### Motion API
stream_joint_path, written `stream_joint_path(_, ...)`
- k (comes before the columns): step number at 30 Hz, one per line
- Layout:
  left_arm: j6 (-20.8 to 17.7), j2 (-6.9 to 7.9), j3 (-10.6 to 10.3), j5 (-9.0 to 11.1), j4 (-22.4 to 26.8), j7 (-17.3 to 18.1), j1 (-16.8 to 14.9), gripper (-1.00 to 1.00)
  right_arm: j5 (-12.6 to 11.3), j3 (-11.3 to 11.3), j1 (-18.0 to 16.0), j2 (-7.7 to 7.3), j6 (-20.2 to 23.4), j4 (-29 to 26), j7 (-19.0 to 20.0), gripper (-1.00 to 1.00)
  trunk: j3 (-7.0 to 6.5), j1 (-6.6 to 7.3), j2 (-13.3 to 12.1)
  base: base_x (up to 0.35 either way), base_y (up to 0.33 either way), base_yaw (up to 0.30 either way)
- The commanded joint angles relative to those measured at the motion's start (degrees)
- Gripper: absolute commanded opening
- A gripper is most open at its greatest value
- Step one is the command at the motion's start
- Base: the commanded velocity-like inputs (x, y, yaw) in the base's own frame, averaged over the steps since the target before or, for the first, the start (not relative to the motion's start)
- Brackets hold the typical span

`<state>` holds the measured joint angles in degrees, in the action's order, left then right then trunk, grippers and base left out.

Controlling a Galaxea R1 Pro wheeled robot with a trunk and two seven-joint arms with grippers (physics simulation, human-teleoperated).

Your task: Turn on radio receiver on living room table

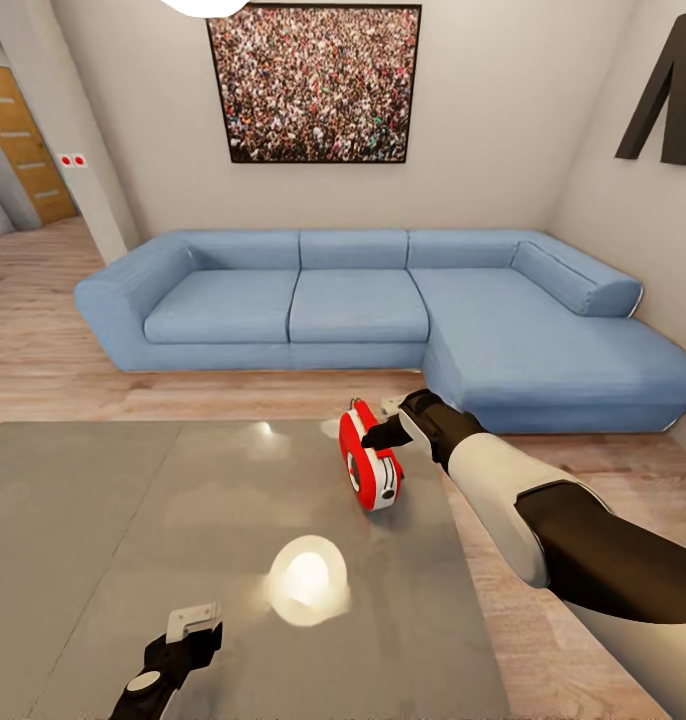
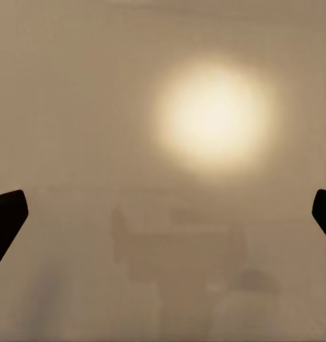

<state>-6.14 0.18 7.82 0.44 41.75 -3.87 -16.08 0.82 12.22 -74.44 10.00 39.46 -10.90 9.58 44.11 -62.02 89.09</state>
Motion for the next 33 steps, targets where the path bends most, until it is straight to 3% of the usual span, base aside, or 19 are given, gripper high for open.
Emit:
stream_joint_path(1, 0.0, 0.00, 0.0, 0.0, 0.0, 0.0, 0.0, 1.00, 0.0, 0.0, 0.0, 0.00, 0.0, 0.0, 0.0, 1.00, 0.10, 0.00, 0.0, 0.000, 0.000, 0.000)
stream_joint_path(12, 0.1, 0.00, 0.0, 0.0, 0.0, 0.0, 0.0, 1.00, 0.0, 0.0, 0.0, 0.00, -0.1, 0.0, -0.1, 1.00, 0.46, 0.00, 0.0, 0.000, 0.000, 0.000)
stream_joint_path(17, 0.1, 0.00, 0.0, 0.0, 0.0, 0.0, 0.0, 1.00, 0.0, 0.0, 0.0, -1.33, -5.2, 0.0, -0.3, 1.00, 0.46, 0.00, 0.0, 0.000, 0.000, 0.000)
stream_joint_path(22, 0.1, 0.00, 0.0, 0.0, 0.0, 0.0, 0.0, 1.00, 0.0, 0.0, 0.0, -1.91, -6.5, 0.0, -0.3, 1.00, 0.46, 0.00, 0.0, 0.000, 0.000, 0.000)
stream_joint_path(33, 0.1, -0.54, -0.1, 0.0, 0.0, 0.0, 0.0, 1.00, 0.0, 0.0, 0.0, -2.00, -7.7, 0.0, -0.3, 1.00, 2.44, -2.41, 4.4, 0.000, 0.000, 0.000)
